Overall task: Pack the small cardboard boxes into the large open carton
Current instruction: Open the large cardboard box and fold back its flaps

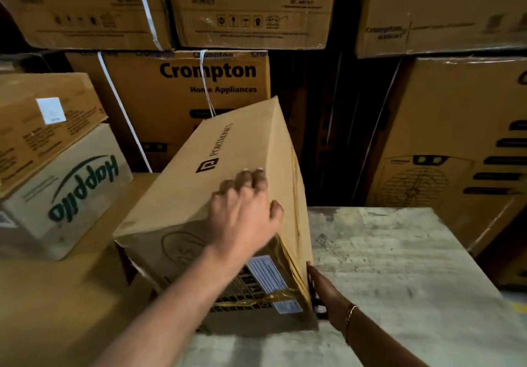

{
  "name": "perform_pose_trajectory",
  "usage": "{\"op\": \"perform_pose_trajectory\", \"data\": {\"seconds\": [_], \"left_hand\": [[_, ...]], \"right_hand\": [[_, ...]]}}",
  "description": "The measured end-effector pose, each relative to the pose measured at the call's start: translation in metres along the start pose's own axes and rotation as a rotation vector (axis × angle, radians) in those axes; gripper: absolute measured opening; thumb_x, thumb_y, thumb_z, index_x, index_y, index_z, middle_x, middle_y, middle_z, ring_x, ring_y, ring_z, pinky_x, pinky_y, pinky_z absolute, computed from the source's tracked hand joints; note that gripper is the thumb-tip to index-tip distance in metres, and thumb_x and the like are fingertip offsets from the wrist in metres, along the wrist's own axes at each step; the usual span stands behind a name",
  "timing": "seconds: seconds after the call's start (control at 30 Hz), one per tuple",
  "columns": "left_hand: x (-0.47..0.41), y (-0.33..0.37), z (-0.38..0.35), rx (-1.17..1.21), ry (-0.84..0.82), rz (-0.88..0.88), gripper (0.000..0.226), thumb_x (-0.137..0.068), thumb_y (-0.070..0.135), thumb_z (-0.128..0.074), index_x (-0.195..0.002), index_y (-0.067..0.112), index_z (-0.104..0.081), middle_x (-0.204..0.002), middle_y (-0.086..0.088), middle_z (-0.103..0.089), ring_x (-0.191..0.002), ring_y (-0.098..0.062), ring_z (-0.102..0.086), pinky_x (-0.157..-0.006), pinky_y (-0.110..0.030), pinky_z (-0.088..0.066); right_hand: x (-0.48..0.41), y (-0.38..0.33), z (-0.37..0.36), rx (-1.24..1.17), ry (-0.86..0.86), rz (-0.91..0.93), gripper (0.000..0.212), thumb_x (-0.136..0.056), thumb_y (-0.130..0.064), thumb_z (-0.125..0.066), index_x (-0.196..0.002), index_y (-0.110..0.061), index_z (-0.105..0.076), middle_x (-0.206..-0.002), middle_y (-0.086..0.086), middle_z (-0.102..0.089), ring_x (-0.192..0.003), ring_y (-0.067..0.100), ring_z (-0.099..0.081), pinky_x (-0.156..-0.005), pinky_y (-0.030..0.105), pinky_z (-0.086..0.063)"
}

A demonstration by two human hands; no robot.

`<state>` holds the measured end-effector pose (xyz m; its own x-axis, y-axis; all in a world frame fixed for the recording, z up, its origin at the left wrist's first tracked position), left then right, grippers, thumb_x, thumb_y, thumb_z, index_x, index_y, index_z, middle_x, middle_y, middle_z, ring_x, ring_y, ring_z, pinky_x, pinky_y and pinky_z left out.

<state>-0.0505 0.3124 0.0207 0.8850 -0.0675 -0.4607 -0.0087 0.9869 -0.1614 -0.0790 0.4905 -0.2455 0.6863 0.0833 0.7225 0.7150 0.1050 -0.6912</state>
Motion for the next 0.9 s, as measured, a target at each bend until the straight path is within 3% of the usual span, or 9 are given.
{"op": "perform_pose_trajectory", "data": {"seconds": [0.1,0.2,0.27,0.4,0.5,0.6,0.7,0.8,0.9], "left_hand": [[0.012,0.045,-0.008,-0.031,-0.1,-0.038,0.074,-0.097,0.053,-0.036,-0.152,0.005,-0.033,-0.146,-0.024,-0.048,-0.114,-0.043,-0.058,-0.08,-0.045,-0.057],[0.02,0.085,-0.012,-0.021,-0.227,-0.057,0.077,-0.095,0.049,-0.043,-0.153,0.002,-0.027,-0.152,-0.03,-0.037,-0.128,-0.052,-0.045,-0.098,-0.056,-0.046],[0.024,0.105,-0.015,0.005,-0.283,-0.093,0.078,-0.092,0.052,-0.045,-0.15,0.003,-0.034,-0.146,-0.028,-0.043,-0.124,-0.048,-0.046,-0.096,-0.052,-0.045],[0.017,0.076,-0.013,0.308,-0.206,-0.119,0.077,-0.083,0.08,-0.034,-0.13,0.025,-0.06,-0.118,-0.002,-0.066,-0.093,-0.02,-0.062,-0.067,-0.03,-0.045],[0.008,-0.018,-0.028,0.471,-0.15,0.064,0.083,-0.082,0.088,-0.024,-0.138,0.035,-0.053,-0.141,0.009,-0.056,-0.116,-0.015,-0.058,-0.082,-0.031,-0.048],[0.018,-0.129,-0.068,0.399,-0.289,0.397,0.095,-0.079,0.091,-0.028,-0.154,0.034,-0.03,-0.161,0.002,-0.032,-0.144,-0.03,-0.034,-0.112,-0.054,-0.032],[0.043,-0.173,-0.108,0.942,-0.566,0.73,0.112,-0.063,0.095,-0.051,-0.155,0.035,-0.03,-0.162,-0.002,-0.031,-0.145,-0.032,-0.031,-0.117,-0.055,-0.024],[0.053,-0.159,-0.126,1.475,-0.683,0.816,0.108,-0.043,0.088,-0.074,-0.131,0.027,-0.061,-0.125,-0.007,-0.07,-0.117,-0.03,-0.061,-0.099,-0.047,-0.044],[0.045,-0.149,-0.13,1.628,-0.682,0.773,0.083,-0.05,0.067,-0.085,-0.115,0.016,-0.073,-0.104,-0.017,-0.075,-0.09,-0.031,-0.073,-0.069,-0.035,-0.056]], "right_hand": [[0.004,-0.006,0.013,-0.023,-0.066,0.057,0.065,-0.09,-0.074,-0.044,-0.129,-0.024,-0.059,-0.132,0.004,-0.06,-0.117,0.028,-0.059,-0.101,0.048,-0.049],[0.019,-0.029,0.02,-0.119,-0.095,0.157,0.059,-0.091,-0.073,-0.044,-0.119,-0.027,-0.067,-0.125,0.002,-0.067,-0.111,0.025,-0.063,-0.092,0.045,-0.054],[0.033,-0.047,0.025,-0.195,-0.116,0.239,0.056,-0.092,-0.071,-0.044,-0.118,-0.028,-0.069,-0.125,0.004,-0.069,-0.113,0.027,-0.064,-0.092,0.047,-0.054],[0.073,-0.083,0.037,-0.197,-0.139,0.384,0.068,-0.087,-0.076,-0.046,-0.132,-0.028,-0.064,-0.131,0.001,-0.067,-0.121,0.028,-0.061,-0.102,0.058,-0.048],[0.105,-0.099,0.032,-0.05,-0.118,0.441,0.059,-0.084,-0.075,-0.054,-0.132,-0.04,-0.06,-0.135,-0.011,-0.062,-0.123,0.024,-0.058,-0.1,0.055,-0.048],[0.119,-0.106,0.015,0.046,-0.059,0.468,0.046,-0.088,-0.066,-0.056,-0.126,-0.041,-0.057,-0.121,-0.009,-0.066,-0.11,0.021,-0.064,-0.085,0.046,-0.055],[0.12,-0.112,-0.001,0.021,0.029,0.49,0.032,-0.097,-0.045,-0.058,-0.124,-0.03,-0.055,-0.108,-0.001,-0.071,-0.095,0.019,-0.069,-0.063,0.03,-0.054],[0.116,-0.111,-0.004,-0.04,0.07,0.469,0.028,-0.096,-0.037,-0.06,-0.122,-0.027,-0.057,-0.104,0.003,-0.073,-0.089,0.022,-0.07,-0.057,0.027,-0.052],[0.111,-0.11,0.001,-0.095,0.124,0.483,0.022,-0.096,-0.032,-0.061,-0.116,-0.027,-0.06,-0.093,0.002,-0.076,-0.076,0.021,-0.073,-0.05,0.028,-0.053]]}}
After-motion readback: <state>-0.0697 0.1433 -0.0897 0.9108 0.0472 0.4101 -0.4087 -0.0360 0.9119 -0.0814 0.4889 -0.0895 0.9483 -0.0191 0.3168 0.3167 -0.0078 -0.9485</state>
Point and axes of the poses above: each hand's wrist, its own x-axis away from the middle knuckle, its own z-axis out of the back of the hand, y = z × x, the point moved 4 cm from there along -x, towards the middle knuckle
